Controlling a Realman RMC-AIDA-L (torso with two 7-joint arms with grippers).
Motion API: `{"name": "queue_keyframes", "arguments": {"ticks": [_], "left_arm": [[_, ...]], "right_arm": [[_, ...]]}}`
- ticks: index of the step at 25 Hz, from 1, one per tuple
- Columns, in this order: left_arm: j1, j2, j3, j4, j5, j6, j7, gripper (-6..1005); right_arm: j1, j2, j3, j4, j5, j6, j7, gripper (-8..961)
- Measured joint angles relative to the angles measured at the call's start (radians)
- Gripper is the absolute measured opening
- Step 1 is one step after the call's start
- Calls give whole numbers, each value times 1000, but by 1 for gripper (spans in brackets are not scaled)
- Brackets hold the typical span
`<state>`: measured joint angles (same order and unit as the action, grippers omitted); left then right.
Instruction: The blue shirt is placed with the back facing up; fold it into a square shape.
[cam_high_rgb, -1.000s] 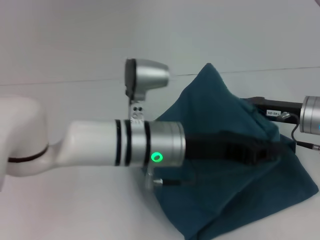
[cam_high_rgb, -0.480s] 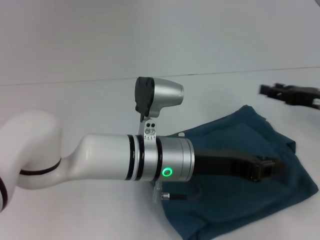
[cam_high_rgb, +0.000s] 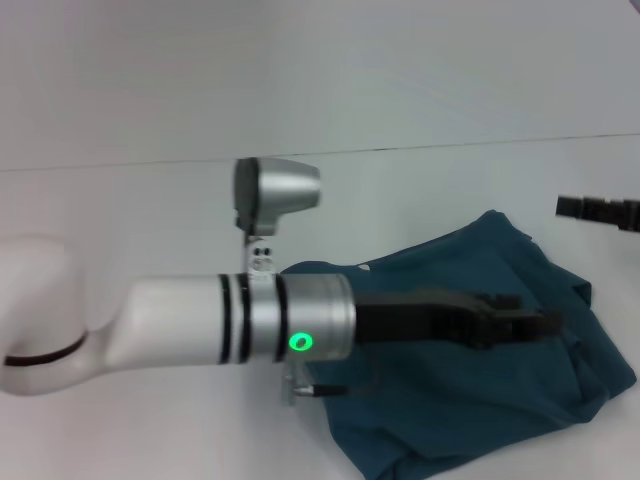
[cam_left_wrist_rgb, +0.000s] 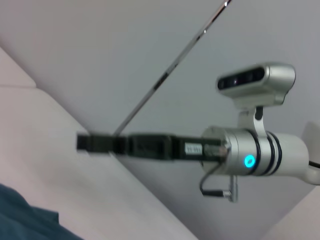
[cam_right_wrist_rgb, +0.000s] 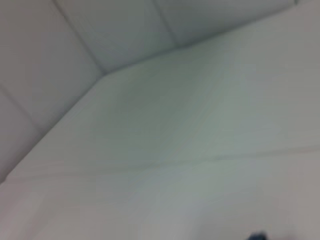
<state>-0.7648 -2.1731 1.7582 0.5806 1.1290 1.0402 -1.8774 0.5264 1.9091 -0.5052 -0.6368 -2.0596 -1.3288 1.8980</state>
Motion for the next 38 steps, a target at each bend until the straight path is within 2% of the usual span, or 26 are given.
{"name": "queue_keyframes", "arguments": {"ticks": [1,2,5,12,19,26,38], "left_arm": [[17,6,-50,-2,22,34,24,401],[20,7,-62,-3,29,41,29,461],[49,9,-163,9,114,97,46,641],[113,26,-407,78,362,276,49,779],[176,56,-544,131,529,467,112,917],[216,57,-607,185,675,531,173,916],[221,57,-652,201,704,535,180,915]], "right_arm": [[0,-8,0,-2,-20,-31,24,629],[0,-15,0,-3,-41,-64,49,627],[1,-22,0,-18,-96,-130,125,622],[1,-32,1,-35,-236,-223,272,608],[0,-33,1,-17,-278,-249,336,594],[17,-27,-1,39,-329,-219,363,581],[48,-14,6,112,-322,-169,359,557]]}}
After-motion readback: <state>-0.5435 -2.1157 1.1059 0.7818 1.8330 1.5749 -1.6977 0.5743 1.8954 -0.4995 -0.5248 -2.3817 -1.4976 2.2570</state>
